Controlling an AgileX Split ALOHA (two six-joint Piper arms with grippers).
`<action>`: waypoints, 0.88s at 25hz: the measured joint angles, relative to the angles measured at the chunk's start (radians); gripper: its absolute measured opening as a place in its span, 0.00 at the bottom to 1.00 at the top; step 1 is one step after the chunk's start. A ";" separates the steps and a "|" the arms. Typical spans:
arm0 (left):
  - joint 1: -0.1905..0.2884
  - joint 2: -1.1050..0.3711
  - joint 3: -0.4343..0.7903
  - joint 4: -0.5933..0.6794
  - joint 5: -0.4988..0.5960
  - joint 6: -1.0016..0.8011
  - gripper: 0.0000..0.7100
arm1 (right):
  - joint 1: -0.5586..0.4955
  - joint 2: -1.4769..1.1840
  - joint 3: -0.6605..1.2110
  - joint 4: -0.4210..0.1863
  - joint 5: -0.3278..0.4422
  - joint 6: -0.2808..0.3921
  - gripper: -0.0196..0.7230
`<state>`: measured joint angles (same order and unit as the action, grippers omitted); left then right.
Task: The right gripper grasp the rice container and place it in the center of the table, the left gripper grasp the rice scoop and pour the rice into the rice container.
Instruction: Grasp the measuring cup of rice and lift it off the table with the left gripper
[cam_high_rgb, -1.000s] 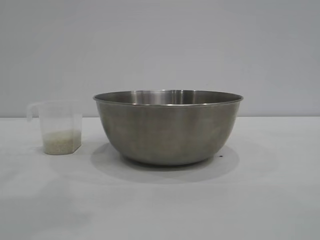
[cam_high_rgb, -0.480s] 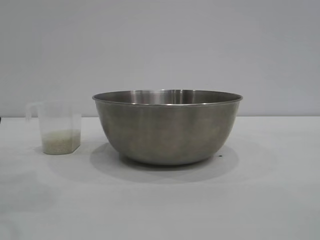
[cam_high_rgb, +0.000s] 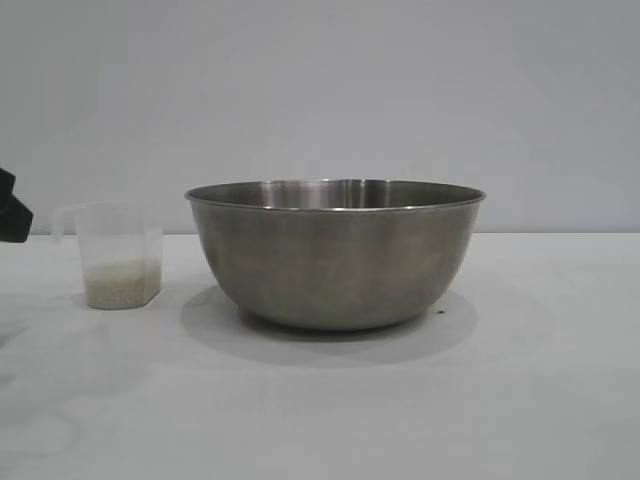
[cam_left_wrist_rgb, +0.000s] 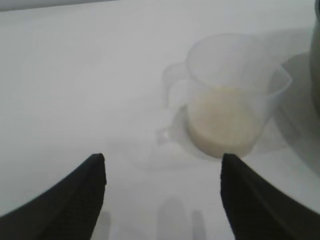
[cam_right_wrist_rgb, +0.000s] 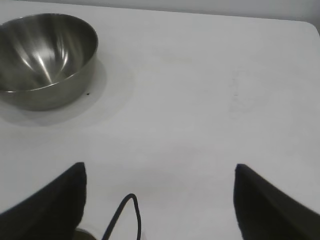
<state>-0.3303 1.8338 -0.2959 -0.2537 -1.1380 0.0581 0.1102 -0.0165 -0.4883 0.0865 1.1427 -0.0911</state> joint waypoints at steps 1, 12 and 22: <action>0.000 0.001 0.000 -0.004 0.000 0.007 0.61 | 0.000 0.000 0.000 0.000 0.000 0.000 0.76; 0.000 0.095 -0.072 -0.014 0.002 0.032 0.61 | 0.000 0.000 0.000 0.000 0.000 0.000 0.76; 0.000 0.161 -0.148 -0.018 0.000 0.049 0.61 | 0.000 0.000 0.000 0.000 0.000 0.000 0.76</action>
<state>-0.3303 1.9943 -0.4437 -0.2717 -1.1379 0.1070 0.1102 -0.0165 -0.4883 0.0865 1.1427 -0.0911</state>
